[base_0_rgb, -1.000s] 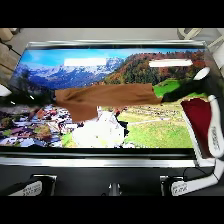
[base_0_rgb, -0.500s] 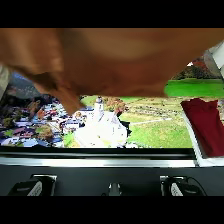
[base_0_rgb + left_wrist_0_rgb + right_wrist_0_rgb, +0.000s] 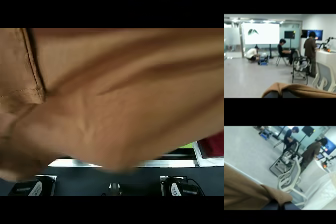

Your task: Fold the shirts.

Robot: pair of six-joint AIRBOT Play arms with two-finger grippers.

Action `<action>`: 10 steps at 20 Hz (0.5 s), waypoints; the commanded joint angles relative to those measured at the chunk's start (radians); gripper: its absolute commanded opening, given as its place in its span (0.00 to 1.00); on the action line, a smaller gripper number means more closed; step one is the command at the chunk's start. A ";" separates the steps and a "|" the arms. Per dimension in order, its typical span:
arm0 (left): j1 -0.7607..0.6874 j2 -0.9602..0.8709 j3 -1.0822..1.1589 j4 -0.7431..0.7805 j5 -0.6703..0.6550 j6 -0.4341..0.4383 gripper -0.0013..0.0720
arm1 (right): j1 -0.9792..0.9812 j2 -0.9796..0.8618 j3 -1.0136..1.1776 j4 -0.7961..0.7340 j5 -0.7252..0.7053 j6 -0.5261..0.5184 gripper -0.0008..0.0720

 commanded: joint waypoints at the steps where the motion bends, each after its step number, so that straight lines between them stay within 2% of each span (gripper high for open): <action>1: 0.000 -0.048 -0.015 0.122 -0.142 -0.080 0.05 | 0.000 -0.089 0.000 -0.012 0.179 0.019 0.03; 3: -0.001 -0.109 -0.079 0.130 -0.206 -0.079 0.05 | 0.000 -0.219 -0.011 0.017 0.290 0.026 0.03; 6: -0.001 -0.231 -0.261 0.130 -0.211 -0.045 0.05 | 0.000 -0.491 -0.067 0.043 0.374 0.031 0.03; 8: -0.002 -0.335 -0.393 0.129 -0.198 -0.044 0.05 | 0.000 -0.673 -0.121 0.027 0.350 0.040 0.03; 10: -0.004 -0.459 -0.517 0.114 -0.122 -0.014 0.05 | 0.001 -0.851 -0.133 0.034 0.271 0.071 0.03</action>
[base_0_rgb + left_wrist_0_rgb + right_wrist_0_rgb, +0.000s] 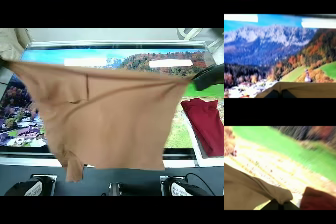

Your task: Fold the shirts.

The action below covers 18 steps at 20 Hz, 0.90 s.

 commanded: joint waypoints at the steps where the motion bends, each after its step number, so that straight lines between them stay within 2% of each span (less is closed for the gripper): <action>1: -0.006 -0.207 -0.198 -0.018 0.112 0.040 0.05 | 0.000 -0.300 -0.034 0.018 -0.112 0.048 0.03; 3: -0.020 -0.339 -0.210 -0.048 0.224 0.059 0.05 | 0.000 -0.397 -0.034 0.081 -0.280 0.097 0.04; 6: -0.050 -0.484 -0.181 -0.095 0.419 0.059 0.05 | 0.000 -0.459 -0.034 0.205 -0.492 0.098 0.04; 8: -0.067 -0.549 -0.159 -0.098 0.546 0.059 0.05 | 0.000 -0.472 -0.034 0.219 -0.604 0.097 0.04; 10: -0.070 -0.606 -0.120 -0.099 0.606 0.037 0.05 | 0.000 -0.477 -0.034 0.218 -0.669 0.094 0.03; 12: -0.066 -0.653 -0.066 -0.099 0.599 0.029 0.05 | 0.000 -0.478 -0.034 0.220 -0.645 0.094 0.03; 14: -0.054 -0.671 -0.005 -0.097 0.531 0.044 0.05 | -0.001 -0.465 -0.034 0.222 -0.515 0.094 0.03; 15: -0.047 -0.669 0.024 -0.096 0.480 0.080 0.05 | -0.001 -0.456 -0.034 0.219 -0.426 0.067 0.03; 16: -0.036 -0.668 0.063 -0.079 0.393 0.113 0.05 | -0.001 -0.447 -0.034 0.211 -0.330 0.040 0.03; 17: -0.028 -0.668 0.092 -0.042 0.289 0.108 0.05 | -0.001 -0.444 -0.034 0.197 -0.229 0.038 0.03; 18: -0.021 -0.669 0.103 -0.005 0.167 0.064 0.05 | 0.000 -0.444 -0.042 0.184 -0.137 0.038 0.03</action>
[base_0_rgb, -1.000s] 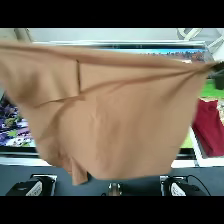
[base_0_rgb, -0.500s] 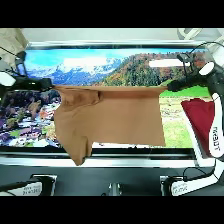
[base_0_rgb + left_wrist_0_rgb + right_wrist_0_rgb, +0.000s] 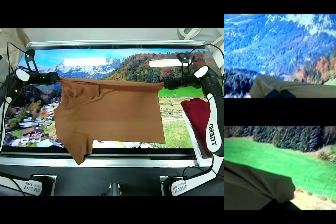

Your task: Fold the shirts.

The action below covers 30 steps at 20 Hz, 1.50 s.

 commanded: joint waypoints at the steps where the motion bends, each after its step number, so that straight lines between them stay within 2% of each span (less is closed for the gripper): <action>1: 0.023 -0.018 0.058 0.079 -0.357 -0.040 0.05 | 0.002 0.007 -0.035 -0.035 0.310 -0.026 0.03; 2: 0.023 -0.022 0.032 0.079 -0.429 -0.033 0.05 | 0.001 0.007 -0.076 -0.035 0.323 -0.026 0.03; 4: 0.015 -0.024 -0.050 0.080 -0.486 -0.024 0.05 | 0.002 0.006 -0.171 -0.021 0.283 -0.025 0.03; 7: 0.017 -0.024 -0.148 0.080 -0.501 -0.043 0.05 | 0.001 0.005 -0.257 -0.008 0.207 -0.024 0.03; 13: 0.017 -0.024 -0.160 0.079 -0.510 -0.060 0.07 | 0.001 0.005 -0.257 0.054 0.203 -0.018 0.05; 14: 0.017 -0.023 -0.159 0.076 -0.518 -0.062 0.26 | 0.001 0.007 -0.255 0.054 0.203 -0.018 0.23; 15: 0.020 -0.020 -0.145 0.080 -0.546 -0.062 0.67 | -0.002 0.013 -0.241 0.047 0.214 -0.021 0.51; 16: 0.030 -0.016 -0.116 0.095 -0.589 -0.062 0.83 | -0.010 0.028 -0.209 0.023 0.268 -0.031 0.63; 17: 0.048 -0.004 -0.077 0.121 -0.630 -0.061 0.83 | -0.027 0.053 -0.166 -0.023 0.309 -0.029 0.64; 18: 0.074 0.015 -0.039 0.138 -0.657 -0.062 0.83 | -0.055 0.081 -0.131 -0.056 0.344 -0.027 0.71; 21: 0.161 0.105 -0.045 0.131 -0.686 -0.082 0.81 | -0.163 0.166 -0.111 -0.069 0.467 -0.021 0.69; 22: 0.182 0.147 -0.105 0.115 -0.684 -0.080 0.81 | -0.184 0.187 -0.148 -0.073 0.496 -0.021 0.69; 24: 0.202 0.243 -0.314 0.092 -0.661 -0.074 0.81 | -0.187 0.241 -0.296 -0.090 0.468 -0.024 0.69; 27: 0.202 0.414 -0.694 0.023 -0.579 -0.001 0.81 | -0.186 0.313 -0.538 -0.074 0.399 -0.065 0.69; 30: 0.202 0.546 -0.944 -0.011 -0.509 0.037 0.81 | -0.186 0.339 -0.634 -0.072 0.367 -0.075 0.69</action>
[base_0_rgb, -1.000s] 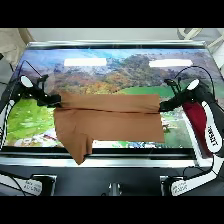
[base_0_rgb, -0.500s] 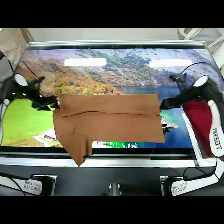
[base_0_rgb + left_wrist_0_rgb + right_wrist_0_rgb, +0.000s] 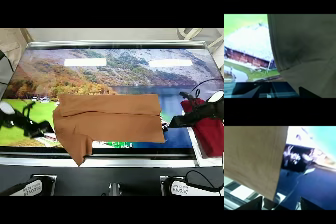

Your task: Fold the shirts.

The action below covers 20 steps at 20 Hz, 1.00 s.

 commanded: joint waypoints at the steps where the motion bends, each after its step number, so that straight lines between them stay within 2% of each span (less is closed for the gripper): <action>1: 0.007 0.140 -0.288 -0.070 0.105 0.058 0.81 | -0.006 0.038 -0.120 0.000 -0.037 -0.017 0.68; 4: 0.006 0.137 -0.356 -0.166 0.166 0.088 0.76 | -0.006 0.038 -0.120 0.004 -0.037 -0.017 0.68; 10: 0.005 0.134 -0.375 -0.272 0.241 0.080 0.75 | -0.006 0.039 -0.195 0.015 -0.039 -0.035 0.69; 12: -0.003 0.134 -0.381 -0.281 0.262 0.071 0.70 | -0.006 0.039 -0.207 0.040 -0.070 -0.034 0.69; 14: -0.030 0.134 -0.381 -0.280 0.278 0.072 0.70 | -0.006 0.039 -0.211 0.042 -0.088 -0.033 0.69; 15: -0.043 0.133 -0.381 -0.280 0.299 0.071 0.64 | -0.006 0.039 -0.216 0.043 -0.092 -0.031 0.76; 16: -0.056 0.128 -0.381 -0.280 0.315 0.056 0.62 | -0.006 0.039 -0.223 0.047 -0.097 -0.031 0.80; 19: -0.092 0.080 -0.381 -0.280 0.311 0.053 0.62 | -0.006 0.039 -0.243 0.055 -0.125 -0.031 0.79; 20: -0.100 0.066 -0.381 -0.280 0.310 0.056 0.51 | -0.006 0.038 -0.248 0.058 -0.130 -0.031 0.79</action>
